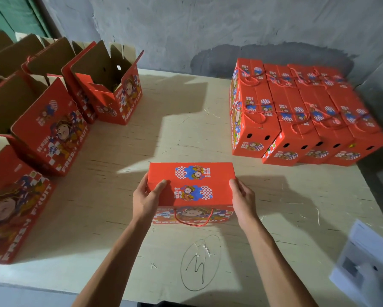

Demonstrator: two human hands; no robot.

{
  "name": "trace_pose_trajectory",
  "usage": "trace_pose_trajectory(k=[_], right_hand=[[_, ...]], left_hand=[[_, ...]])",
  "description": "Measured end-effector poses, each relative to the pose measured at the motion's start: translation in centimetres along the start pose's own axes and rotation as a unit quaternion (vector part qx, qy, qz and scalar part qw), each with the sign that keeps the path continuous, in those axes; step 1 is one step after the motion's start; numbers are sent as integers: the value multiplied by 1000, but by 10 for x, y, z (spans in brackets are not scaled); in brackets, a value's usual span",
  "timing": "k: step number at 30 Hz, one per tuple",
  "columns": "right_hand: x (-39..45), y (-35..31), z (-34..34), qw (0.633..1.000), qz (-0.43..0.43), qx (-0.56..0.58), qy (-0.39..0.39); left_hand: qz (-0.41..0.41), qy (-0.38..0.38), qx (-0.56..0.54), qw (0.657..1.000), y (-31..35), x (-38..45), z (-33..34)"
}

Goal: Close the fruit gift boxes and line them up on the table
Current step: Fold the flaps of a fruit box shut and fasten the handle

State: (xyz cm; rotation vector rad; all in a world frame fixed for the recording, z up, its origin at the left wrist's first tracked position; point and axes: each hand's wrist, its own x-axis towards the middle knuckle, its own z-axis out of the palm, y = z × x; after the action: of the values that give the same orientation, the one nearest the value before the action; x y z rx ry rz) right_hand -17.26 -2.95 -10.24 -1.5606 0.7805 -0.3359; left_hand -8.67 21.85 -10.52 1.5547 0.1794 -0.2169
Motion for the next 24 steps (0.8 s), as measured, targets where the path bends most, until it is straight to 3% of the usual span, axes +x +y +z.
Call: trace_pose_trajectory(k=[7,12,16,18,20,24], right_hand=[[7,1,-8,1000,-23,-18,-6],[-3,-1,-7,998,49,22,-32],[-17,10,3,995,27,-46,-80],[-21,13,9,994,7,-83,-73],[-22,10,12,991,-4,-127,-44],[-21,2,18,984,-12,-175,-9]], left_hand=[[-56,1,-26,998,3,15,-2],[-74,-29,50,996,33,64,-11],[-48,97,183,977,34,74,-5],[-110,140,139,974,24,57,3],[-151,98,33,983,12,31,15],[-99,18,-27,995,-10,-23,39]])
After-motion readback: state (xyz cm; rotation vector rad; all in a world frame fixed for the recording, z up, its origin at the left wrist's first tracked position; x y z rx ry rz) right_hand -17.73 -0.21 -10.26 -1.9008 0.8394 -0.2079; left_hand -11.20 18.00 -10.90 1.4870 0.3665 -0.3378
